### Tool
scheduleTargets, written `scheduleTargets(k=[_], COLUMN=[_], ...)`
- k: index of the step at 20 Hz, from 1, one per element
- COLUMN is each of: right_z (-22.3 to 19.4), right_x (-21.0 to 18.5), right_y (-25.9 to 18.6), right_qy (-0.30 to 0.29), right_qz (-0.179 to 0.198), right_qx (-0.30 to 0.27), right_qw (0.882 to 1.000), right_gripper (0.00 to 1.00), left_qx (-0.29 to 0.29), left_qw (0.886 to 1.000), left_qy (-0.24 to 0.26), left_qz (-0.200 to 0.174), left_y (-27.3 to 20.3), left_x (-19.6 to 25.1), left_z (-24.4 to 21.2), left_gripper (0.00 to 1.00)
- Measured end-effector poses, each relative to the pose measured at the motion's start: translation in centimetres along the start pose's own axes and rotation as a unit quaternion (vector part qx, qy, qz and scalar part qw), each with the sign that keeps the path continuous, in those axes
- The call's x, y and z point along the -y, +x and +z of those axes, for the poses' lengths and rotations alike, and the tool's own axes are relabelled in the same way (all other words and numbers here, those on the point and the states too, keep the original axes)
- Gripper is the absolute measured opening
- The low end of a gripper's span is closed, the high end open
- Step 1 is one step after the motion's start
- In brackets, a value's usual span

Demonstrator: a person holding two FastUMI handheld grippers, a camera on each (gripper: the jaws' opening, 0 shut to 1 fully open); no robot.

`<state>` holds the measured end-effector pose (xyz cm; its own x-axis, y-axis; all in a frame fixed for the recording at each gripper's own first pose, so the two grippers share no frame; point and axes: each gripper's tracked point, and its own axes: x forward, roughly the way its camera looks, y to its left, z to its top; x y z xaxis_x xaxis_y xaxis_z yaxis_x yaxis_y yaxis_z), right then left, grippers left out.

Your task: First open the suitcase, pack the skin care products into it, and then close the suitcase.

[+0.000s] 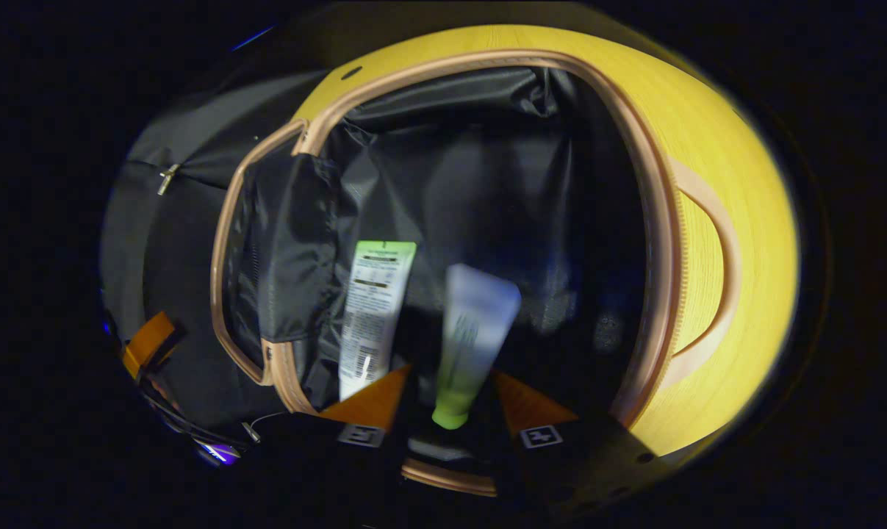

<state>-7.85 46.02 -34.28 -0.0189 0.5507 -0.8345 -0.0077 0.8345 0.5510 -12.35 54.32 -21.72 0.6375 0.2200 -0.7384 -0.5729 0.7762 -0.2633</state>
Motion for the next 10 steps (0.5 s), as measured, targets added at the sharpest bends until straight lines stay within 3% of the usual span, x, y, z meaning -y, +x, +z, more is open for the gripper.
scheduleTargets(k=[2,6,10], right_z=[1.4,2.4,3.0], right_x=[-2.4,-5.5,-3.0], right_y=[-3.1,-10.1,-13.8], right_qy=[-0.021,-0.129,-0.124], right_qz=[0.021,0.072,0.067], right_qx=[0.058,0.162,0.196], right_qw=[0.998,0.976,0.97], right_gripper=[1.0,0.97,0.97], left_qx=[0.005,0.032,0.006], left_qw=[1.0,0.997,0.992], left_qy=[-0.02,-0.065,-0.117], left_qz=[0.022,0.034,0.049], left_y=[0.6,1.9,6.0], left_x=[-2.8,-6.2,-8.8], left_z=[1.0,5.3,8.5], left_gripper=[0.92,0.92,0.92])
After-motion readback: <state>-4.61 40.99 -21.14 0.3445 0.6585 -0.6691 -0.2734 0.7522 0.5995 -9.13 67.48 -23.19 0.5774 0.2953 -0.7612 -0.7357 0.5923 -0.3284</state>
